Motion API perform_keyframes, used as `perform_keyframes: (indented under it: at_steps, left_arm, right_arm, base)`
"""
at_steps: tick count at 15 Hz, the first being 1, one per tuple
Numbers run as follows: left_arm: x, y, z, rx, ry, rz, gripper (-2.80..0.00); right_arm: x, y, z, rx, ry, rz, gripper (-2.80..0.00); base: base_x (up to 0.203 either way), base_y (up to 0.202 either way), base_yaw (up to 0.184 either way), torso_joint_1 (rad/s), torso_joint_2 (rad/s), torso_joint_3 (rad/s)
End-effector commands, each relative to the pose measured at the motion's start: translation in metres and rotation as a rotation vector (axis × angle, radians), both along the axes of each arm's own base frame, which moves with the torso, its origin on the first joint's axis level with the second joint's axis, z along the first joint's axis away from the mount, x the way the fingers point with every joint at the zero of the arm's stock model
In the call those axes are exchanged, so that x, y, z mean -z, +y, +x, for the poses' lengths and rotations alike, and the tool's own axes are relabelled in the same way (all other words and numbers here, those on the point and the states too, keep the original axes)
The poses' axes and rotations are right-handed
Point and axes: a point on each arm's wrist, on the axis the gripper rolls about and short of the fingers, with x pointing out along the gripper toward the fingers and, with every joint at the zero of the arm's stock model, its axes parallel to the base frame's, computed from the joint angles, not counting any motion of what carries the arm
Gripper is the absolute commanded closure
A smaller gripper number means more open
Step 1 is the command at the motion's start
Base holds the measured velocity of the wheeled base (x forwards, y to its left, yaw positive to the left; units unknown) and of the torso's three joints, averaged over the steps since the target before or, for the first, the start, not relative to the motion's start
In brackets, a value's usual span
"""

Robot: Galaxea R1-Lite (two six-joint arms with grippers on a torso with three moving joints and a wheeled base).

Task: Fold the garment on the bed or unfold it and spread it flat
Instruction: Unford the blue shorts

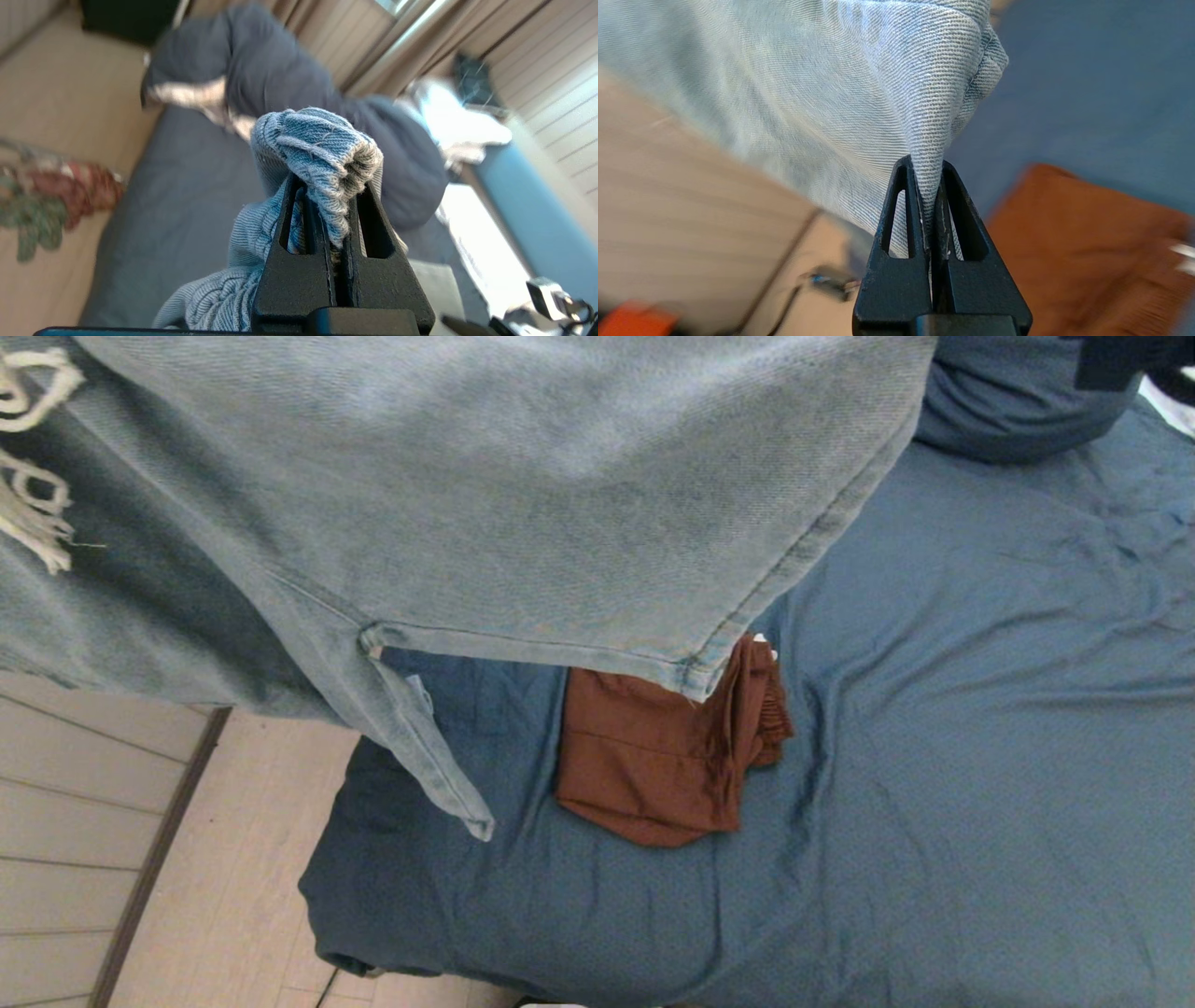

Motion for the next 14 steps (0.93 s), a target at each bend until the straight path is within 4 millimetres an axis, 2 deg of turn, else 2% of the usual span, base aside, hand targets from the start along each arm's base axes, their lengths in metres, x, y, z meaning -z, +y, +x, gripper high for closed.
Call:
perform_keyframes:
  at_steps: [1,2,4,8,11,14]
  left_arm:
    - [0.005,-0.053,0.052,0.004,0.091,0.069,0.00]
    - [0.007,-0.071,0.070,0.007,0.112,0.080,0.00]
    - [0.014,-0.106,0.103,0.009,0.141,0.098,0.00]
    - [0.044,-0.165,0.181,-0.043,0.175,0.123,0.00]
    - [0.070,-0.183,0.232,-0.098,0.185,0.136,0.00]
    - [0.097,-0.200,0.264,-0.107,0.219,0.178,0.00]
  right_arm:
    - [0.010,0.007,0.036,0.095,0.042,-0.028,0.00]
    - [0.013,0.007,0.049,0.129,0.057,-0.029,0.00]
    - [0.018,-0.005,0.070,0.220,0.073,-0.029,0.00]
    - [0.043,-0.019,0.125,0.367,0.101,-0.036,0.00]
    - [0.064,-0.023,0.163,0.419,0.098,-0.032,0.00]
    - [0.080,-0.024,0.190,0.444,0.104,-0.036,0.00]
  base:
    - [0.000,0.000,0.000,0.000,0.00,0.000]
    - [0.000,0.000,0.000,0.000,0.00,0.000]
    - [0.000,0.000,0.000,0.000,0.00,0.000]
    - [0.000,0.000,0.000,0.000,0.00,0.000]
    - [0.000,0.000,0.000,0.000,0.00,0.000]
    - [0.000,0.000,0.000,0.000,0.00,0.000]
